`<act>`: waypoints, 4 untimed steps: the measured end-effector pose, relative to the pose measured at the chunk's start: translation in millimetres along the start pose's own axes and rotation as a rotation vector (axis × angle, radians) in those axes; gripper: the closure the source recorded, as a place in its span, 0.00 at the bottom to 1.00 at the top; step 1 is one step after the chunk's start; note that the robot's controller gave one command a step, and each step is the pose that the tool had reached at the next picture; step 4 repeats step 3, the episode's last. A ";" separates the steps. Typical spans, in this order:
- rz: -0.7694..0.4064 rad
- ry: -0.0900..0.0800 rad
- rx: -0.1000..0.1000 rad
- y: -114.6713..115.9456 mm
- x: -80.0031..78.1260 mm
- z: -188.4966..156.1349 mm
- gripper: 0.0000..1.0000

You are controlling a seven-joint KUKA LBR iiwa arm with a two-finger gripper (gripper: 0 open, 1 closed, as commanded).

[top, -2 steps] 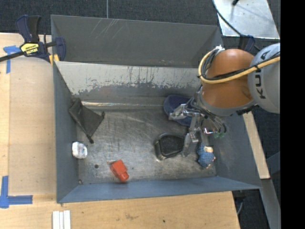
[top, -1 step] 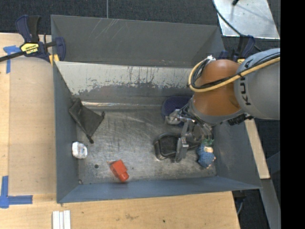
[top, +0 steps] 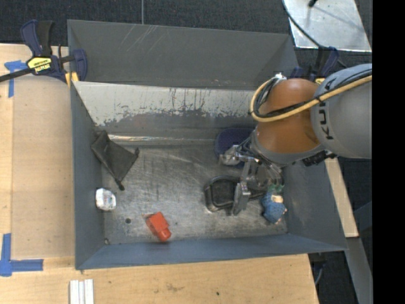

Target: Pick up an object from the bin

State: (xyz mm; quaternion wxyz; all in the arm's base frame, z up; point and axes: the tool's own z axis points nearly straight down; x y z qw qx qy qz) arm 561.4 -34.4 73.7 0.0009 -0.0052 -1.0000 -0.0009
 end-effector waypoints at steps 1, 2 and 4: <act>0.003 -0.016 0.000 -0.2 -4.6 -3.5 1.00; 0.004 -0.007 0.002 -0.8 -5.2 -97.1 1.00; 0.005 -0.002 0.002 -1.0 -4.7 -103.6 1.00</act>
Offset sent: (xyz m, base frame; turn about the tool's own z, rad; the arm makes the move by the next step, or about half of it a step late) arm 0.0000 0.0000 0.0000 0.0000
